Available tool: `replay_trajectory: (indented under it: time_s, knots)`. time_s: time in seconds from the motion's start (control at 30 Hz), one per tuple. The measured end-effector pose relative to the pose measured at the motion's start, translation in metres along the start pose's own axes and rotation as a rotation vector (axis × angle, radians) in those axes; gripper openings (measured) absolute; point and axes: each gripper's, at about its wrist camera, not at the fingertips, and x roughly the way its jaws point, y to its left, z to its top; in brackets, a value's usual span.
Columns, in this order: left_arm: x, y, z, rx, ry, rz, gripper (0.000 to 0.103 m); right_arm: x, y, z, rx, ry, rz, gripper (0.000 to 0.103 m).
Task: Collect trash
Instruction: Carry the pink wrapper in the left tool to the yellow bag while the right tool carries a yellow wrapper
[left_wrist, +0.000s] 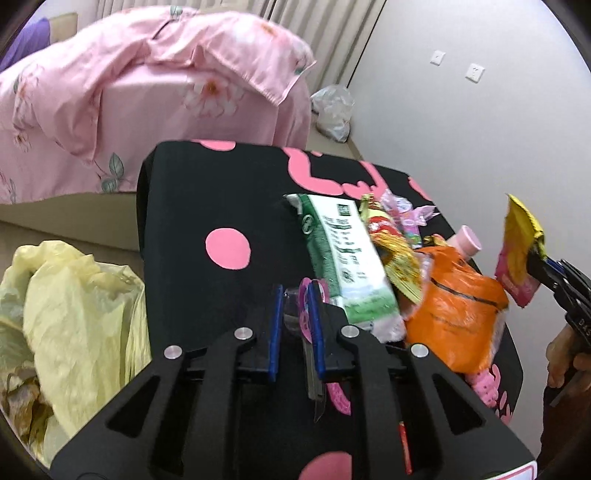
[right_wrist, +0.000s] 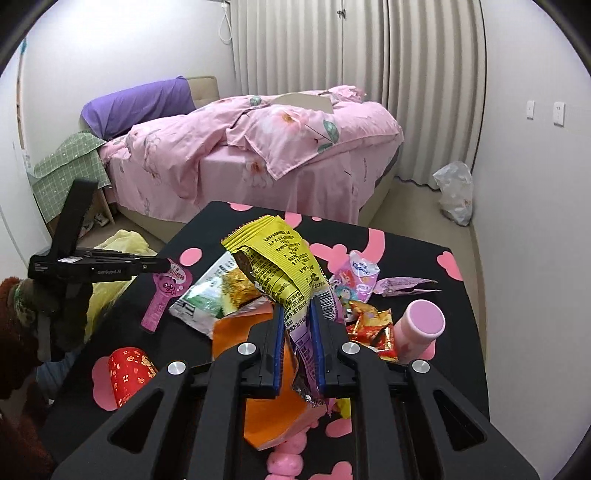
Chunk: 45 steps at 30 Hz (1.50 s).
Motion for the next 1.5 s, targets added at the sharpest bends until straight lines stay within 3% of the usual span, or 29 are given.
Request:
replay_trajectory:
  time_s: [0.33, 0.53, 0.7, 0.87, 1.13, 1.37, 1.5]
  knots:
    - [-0.038, -0.013, -0.008, 0.025, -0.083, 0.019, 0.013, -0.021, 0.02, -0.002, -0.01, -0.03, 0.009, 0.014]
    - [-0.079, -0.011, -0.003, 0.032, -0.184, 0.028, 0.013, -0.031, 0.04, 0.011, 0.009, -0.066, 0.054, 0.014]
    - [-0.119, 0.016, -0.011, 0.011, -0.255, 0.098, 0.013, -0.037, 0.087, 0.029, -0.058, -0.116, 0.113, 0.014]
    - [-0.151, 0.067, -0.028, -0.086, -0.292, 0.168, 0.013, -0.031, 0.137, 0.045, -0.113, -0.132, 0.206, 0.014]
    - [-0.179, 0.153, -0.066, -0.267, -0.313, 0.255, 0.013, 0.028, 0.231, 0.068, -0.144, -0.058, 0.459, 0.014]
    - [-0.144, 0.2, -0.085, -0.371, -0.275, 0.26, 0.013, 0.118, 0.282, 0.084, -0.004, 0.049, 0.666, 0.014]
    - [-0.117, 0.211, -0.092, -0.365, -0.212, 0.299, 0.013, 0.175, 0.302, 0.072, -0.013, 0.163, 0.645, 0.014]
